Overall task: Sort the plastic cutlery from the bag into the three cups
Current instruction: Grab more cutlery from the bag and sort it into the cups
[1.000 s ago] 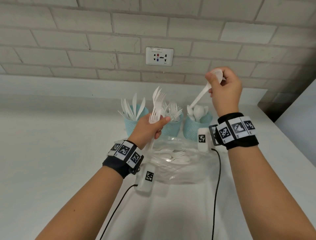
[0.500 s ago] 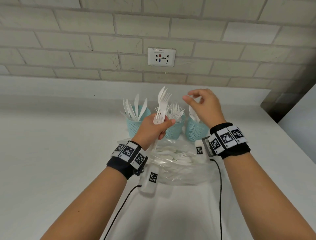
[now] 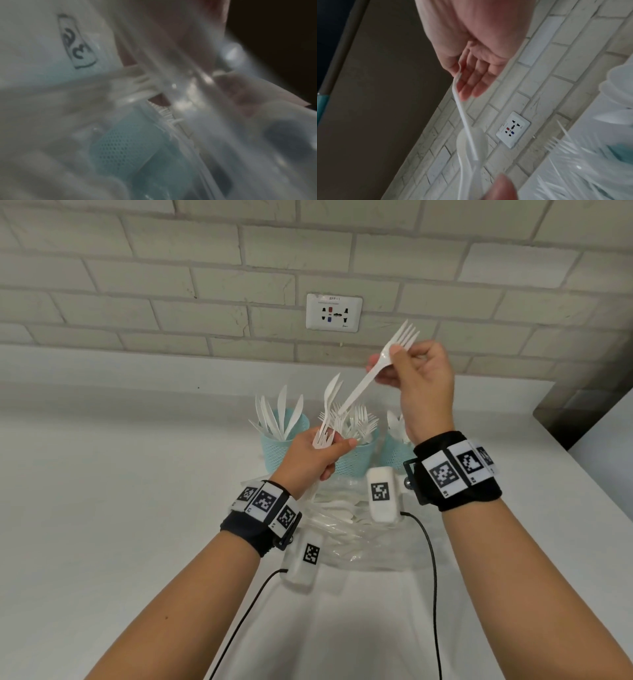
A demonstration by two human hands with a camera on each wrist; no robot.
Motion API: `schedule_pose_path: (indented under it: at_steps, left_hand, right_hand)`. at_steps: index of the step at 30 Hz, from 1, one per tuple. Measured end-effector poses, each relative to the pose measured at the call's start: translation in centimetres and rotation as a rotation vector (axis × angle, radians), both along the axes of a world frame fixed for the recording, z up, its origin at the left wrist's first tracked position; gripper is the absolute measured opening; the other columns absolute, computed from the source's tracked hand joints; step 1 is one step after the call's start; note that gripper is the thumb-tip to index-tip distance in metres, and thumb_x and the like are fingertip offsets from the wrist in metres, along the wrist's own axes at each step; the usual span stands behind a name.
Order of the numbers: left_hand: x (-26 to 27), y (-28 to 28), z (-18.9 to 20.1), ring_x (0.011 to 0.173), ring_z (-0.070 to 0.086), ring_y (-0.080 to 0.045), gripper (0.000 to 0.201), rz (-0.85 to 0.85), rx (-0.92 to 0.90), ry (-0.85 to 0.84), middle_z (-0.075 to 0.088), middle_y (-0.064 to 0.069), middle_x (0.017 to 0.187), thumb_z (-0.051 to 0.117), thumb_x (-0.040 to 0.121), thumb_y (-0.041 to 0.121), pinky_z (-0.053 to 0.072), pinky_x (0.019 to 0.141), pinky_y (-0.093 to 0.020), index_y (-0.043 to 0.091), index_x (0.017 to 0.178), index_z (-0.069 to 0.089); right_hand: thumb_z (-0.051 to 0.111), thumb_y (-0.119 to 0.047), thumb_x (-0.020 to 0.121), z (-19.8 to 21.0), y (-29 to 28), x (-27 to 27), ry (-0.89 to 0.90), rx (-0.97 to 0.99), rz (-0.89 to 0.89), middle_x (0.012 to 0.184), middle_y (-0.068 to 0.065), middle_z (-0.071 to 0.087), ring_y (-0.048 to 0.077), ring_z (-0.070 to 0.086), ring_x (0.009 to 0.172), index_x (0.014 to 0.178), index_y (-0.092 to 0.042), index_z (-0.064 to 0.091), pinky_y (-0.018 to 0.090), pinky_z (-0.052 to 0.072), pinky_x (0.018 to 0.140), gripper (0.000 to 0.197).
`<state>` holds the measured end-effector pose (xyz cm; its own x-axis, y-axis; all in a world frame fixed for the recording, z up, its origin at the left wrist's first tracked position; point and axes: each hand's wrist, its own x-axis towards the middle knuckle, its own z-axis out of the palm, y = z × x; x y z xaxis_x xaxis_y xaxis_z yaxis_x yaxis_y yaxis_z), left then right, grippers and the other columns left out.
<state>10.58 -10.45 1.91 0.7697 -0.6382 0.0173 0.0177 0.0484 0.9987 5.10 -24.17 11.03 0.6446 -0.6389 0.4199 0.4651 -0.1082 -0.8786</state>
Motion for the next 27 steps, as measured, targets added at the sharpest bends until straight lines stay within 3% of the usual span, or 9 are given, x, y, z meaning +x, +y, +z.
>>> schedule_pose_path:
  at_steps: [3,6,10,12,15,19,21,24,27]
  left_hand:
    - [0.1,-0.2,-0.1,0.043,0.035,-0.016,0.027,0.013,0.000,0.002,0.043,0.005,0.051,0.075,0.079,0.022,0.031,0.041,-0.024,0.019,0.067,0.050]
    - [0.1,-0.4,-0.1,0.042,0.036,-0.014,0.025,0.037,-0.004,0.008,0.044,0.003,0.054,0.075,0.079,0.018,0.030,0.040,-0.023,0.016,0.072,0.051]
    - [0.0,-0.7,0.3,0.041,0.038,-0.010,0.014,0.049,0.012,0.010,0.045,-0.003,0.060,0.063,0.083,0.002,0.030,0.040,-0.021,0.012,0.087,0.053]
    - [-0.1,-0.7,0.3,0.041,0.038,-0.010,0.013,0.038,0.010,0.010,0.044,-0.003,0.059,0.061,0.084,0.000,0.030,0.040,-0.021,0.011,0.085,0.053]
    - [-0.2,-0.6,0.1,0.042,0.036,-0.011,0.019,0.004,0.010,-0.006,0.042,0.000,0.056,0.068,0.082,0.008,0.029,0.040,-0.022,0.015,0.074,0.052]
    - [-0.5,-0.7,-0.2,0.039,0.029,-0.010,0.032,-0.017,0.044,0.003,0.035,0.003,0.051,0.070,0.083,0.014,0.025,0.039,-0.021,0.019,0.065,0.044]
    - [-0.5,-0.9,-0.1,0.039,0.026,-0.010,0.032,-0.004,0.045,0.032,0.033,0.003,0.051,0.070,0.084,0.020,0.023,0.038,-0.020,0.019,0.067,0.044]
    - [-0.4,-0.9,0.0,0.039,0.025,-0.008,0.031,0.003,0.034,0.035,0.034,0.006,0.050,0.067,0.086,0.029,0.025,0.037,-0.018,0.020,0.068,0.044]
    - [-0.3,-0.8,-0.2,0.040,0.027,-0.008,0.034,0.007,0.039,0.002,0.034,0.006,0.051,0.068,0.085,0.030,0.027,0.038,-0.017,0.020,0.067,0.041]
  right_hand:
    - [0.047,-0.012,0.097,0.4,0.4,-0.5,0.000,-0.062,0.022,0.069,0.001,0.062,0.013,0.062,0.055,0.088,-0.018,0.044,0.031,0.055,0.060,0.011]
    - [0.055,-0.028,0.093,-1.3,1.3,-0.8,0.329,-0.331,0.112,0.079,-0.006,0.056,-0.002,0.052,0.055,0.098,-0.022,0.048,0.018,0.044,0.054,0.011]
    - [0.080,-0.029,0.070,-4.2,2.7,-0.8,0.598,-0.535,0.191,0.080,0.000,0.067,0.014,0.064,0.076,0.087,-0.016,0.068,0.032,0.053,0.075,0.025]
    - [0.079,-0.021,0.072,-4.6,2.9,-0.8,0.568,-0.487,0.183,0.077,0.003,0.068,0.015,0.064,0.074,0.079,-0.008,0.069,0.033,0.053,0.075,0.017]
    - [0.071,-0.014,0.080,-4.1,2.3,-0.7,0.437,-0.385,0.103,0.067,0.000,0.057,0.003,0.052,0.059,0.078,0.000,0.059,0.016,0.045,0.061,0.018]
    - [0.058,-0.014,0.091,-2.4,-0.1,-1.0,0.311,-0.131,0.002,0.081,0.008,0.068,0.003,0.049,0.050,0.092,0.008,0.058,0.016,0.041,0.051,0.022]
    - [0.053,-0.012,0.093,-1.7,-1.3,-1.3,0.255,-0.065,-0.008,0.083,0.010,0.070,0.003,0.042,0.043,0.085,-0.003,0.056,0.015,0.035,0.044,0.012]
    - [0.050,-0.011,0.095,-1.1,-3.8,-1.4,0.195,0.003,-0.120,0.079,0.005,0.068,0.000,0.047,0.047,0.096,-0.009,0.048,0.014,0.036,0.048,0.003]
    - [0.050,-0.013,0.095,-1.2,-5.6,-1.5,0.234,-0.039,-0.236,0.080,-0.006,0.059,0.000,0.051,0.066,0.101,-0.015,0.052,0.016,0.040,0.066,0.007]
